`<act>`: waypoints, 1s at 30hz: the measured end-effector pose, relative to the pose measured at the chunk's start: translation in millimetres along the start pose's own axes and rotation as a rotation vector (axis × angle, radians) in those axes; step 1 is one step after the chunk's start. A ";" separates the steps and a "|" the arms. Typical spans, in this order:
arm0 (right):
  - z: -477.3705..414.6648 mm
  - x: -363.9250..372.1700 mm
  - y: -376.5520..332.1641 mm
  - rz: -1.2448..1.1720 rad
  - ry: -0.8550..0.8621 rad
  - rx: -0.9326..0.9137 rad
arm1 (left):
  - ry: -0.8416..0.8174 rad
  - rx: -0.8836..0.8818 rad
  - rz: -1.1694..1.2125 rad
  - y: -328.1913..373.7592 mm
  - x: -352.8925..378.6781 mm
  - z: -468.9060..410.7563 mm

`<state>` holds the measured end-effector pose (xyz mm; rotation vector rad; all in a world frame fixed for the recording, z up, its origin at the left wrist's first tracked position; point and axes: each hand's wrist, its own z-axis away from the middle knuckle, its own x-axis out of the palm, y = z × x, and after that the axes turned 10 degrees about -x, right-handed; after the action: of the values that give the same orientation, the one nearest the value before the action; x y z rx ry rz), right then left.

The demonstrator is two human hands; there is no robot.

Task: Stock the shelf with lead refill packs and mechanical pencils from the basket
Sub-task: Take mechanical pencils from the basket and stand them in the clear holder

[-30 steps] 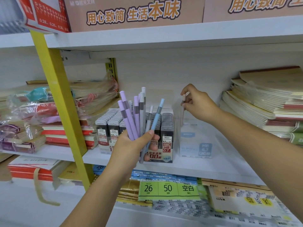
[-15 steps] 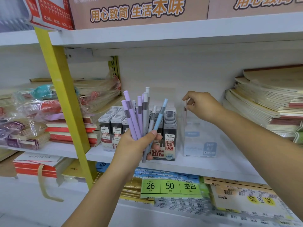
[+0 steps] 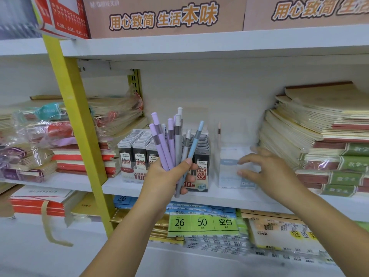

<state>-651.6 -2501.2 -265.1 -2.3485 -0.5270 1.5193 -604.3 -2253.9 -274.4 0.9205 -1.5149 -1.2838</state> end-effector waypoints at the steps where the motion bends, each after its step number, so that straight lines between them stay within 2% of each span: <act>1: 2.4 1.6 -2.7 0.001 0.012 -0.016 | -0.001 -0.002 -0.008 -0.3 -0.2 1.2; 5: 9.6 7.2 -16.9 0.014 0.000 -0.038 | -0.005 -0.003 -0.035 -0.2 -1.3 4.5; 9: 10.9 8.7 -24.9 0.118 -0.045 0.016 | -0.026 -0.027 -0.033 2.3 -0.3 7.7; 10: 11.6 7.5 -28.5 0.169 -0.016 0.001 | -0.035 -0.035 -0.032 2.8 0.3 8.3; 12: 11.1 2.5 -40.0 0.167 0.172 -0.154 | -0.052 -0.053 -0.027 4.6 2.6 8.9; 14: 6.6 -2.7 -58.4 -0.080 0.332 -0.276 | -0.074 -0.063 -0.021 5.9 6.0 8.9; 17: -7.4 -4.6 -82.4 -0.593 0.257 -0.197 | -0.104 -0.061 -0.029 6.8 13.0 8.1; 20: -21.5 -10.5 -88.2 -0.759 0.261 -0.199 | -0.130 -0.051 -0.012 5.8 17.1 6.4; 23: -37.0 -36.9 -73.7 -0.862 0.470 -0.214 | -0.104 -0.059 0.027 4.3 12.5 2.7; 25: -51.1 -51.4 -57.5 -0.714 0.504 -0.224 | -0.062 -0.064 0.028 2.2 6.6 -0.5; 27: -66.0 -51.2 -42.0 -0.440 0.402 -0.226 | -0.016 -0.066 0.034 -0.2 1.7 -4.1; 30: -84.8 -35.1 -28.1 -0.265 0.261 -0.223 | -0.004 -0.070 0.062 -2.8 -1.3 -5.6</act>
<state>-591.2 -2496.2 -190.7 -2.4688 -0.9373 1.0666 -598.5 -2254.8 -277.1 0.8205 -1.4804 -1.2867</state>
